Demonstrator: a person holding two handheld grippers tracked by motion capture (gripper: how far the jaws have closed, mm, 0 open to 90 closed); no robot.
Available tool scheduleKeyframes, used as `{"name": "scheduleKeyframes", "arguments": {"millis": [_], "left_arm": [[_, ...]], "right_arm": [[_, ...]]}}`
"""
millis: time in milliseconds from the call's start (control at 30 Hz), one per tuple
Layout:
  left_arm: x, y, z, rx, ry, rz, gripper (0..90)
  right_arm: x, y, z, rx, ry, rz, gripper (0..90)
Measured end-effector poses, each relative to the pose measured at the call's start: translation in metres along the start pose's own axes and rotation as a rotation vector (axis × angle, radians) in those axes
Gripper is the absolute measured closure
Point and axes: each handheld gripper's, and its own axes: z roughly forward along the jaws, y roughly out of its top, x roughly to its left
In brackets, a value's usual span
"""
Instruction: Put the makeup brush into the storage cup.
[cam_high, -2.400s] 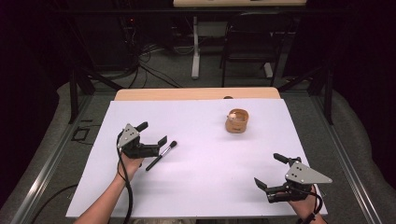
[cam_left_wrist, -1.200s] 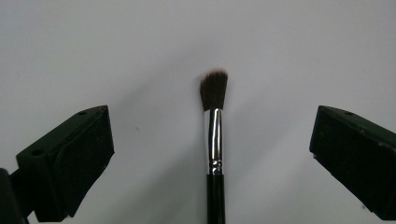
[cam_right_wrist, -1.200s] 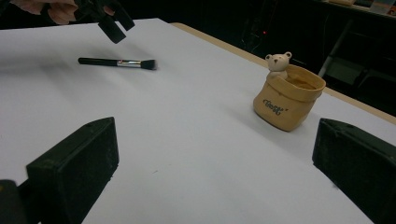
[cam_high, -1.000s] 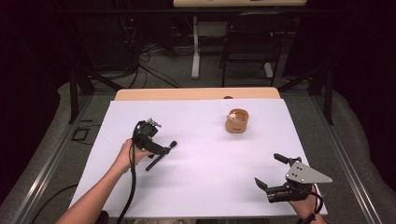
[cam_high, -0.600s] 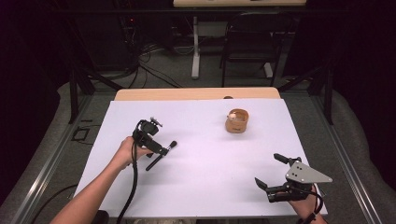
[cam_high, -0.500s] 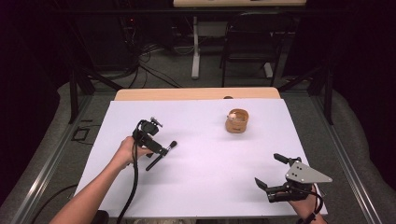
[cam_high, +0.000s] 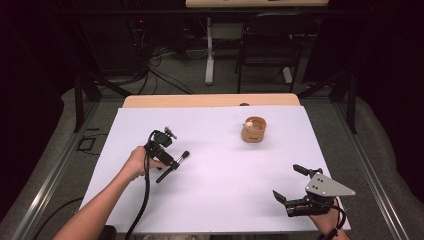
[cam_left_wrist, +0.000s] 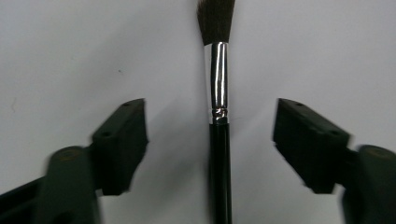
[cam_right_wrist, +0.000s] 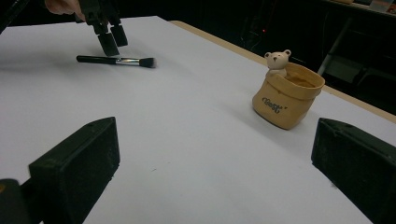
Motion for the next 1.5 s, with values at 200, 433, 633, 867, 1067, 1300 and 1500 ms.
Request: {"name": "scheduleKeyframes", "arguments": {"millis": [200, 433, 633, 867, 1067, 1300, 1500], "left_arm": [[0.001, -0.001, 0.004, 0.037, -0.025, -0.003, 53.5], [0.002, -0.001, 0.008, 0.049, -0.026, -0.019, 64.5], [0.001, 0.0, 0.012, 0.072, -0.02, -0.008, 68.6], [0.001, 0.0, 0.014, 0.069, -0.005, -0.011, 76.9], [-0.002, -0.001, 0.014, 0.07, 0.023, 0.021, 77.6], [-0.002, -0.004, 0.014, 0.035, 0.018, 0.019, 78.4], [-0.002, -0.007, 0.008, -0.012, 0.012, 0.019, 78.5]], "right_arm": [[0.0, 0.0, 0.0, 0.001, 0.001, -0.002, 0.5], [0.0, 0.0, 0.0, 0.001, -0.001, -0.002, 0.6], [0.0, 0.0, 0.0, 0.001, -0.003, -0.003, 0.6], [0.0, 0.0, 0.0, 0.001, -0.001, -0.003, 0.6], [0.0, 0.0, 0.0, 0.004, -0.001, -0.006, 0.6], [0.0, 0.0, 0.0, 0.005, -0.001, -0.003, 0.6], [0.0, 0.0, 0.0, 0.009, 0.0, -0.004, 0.6]]}}
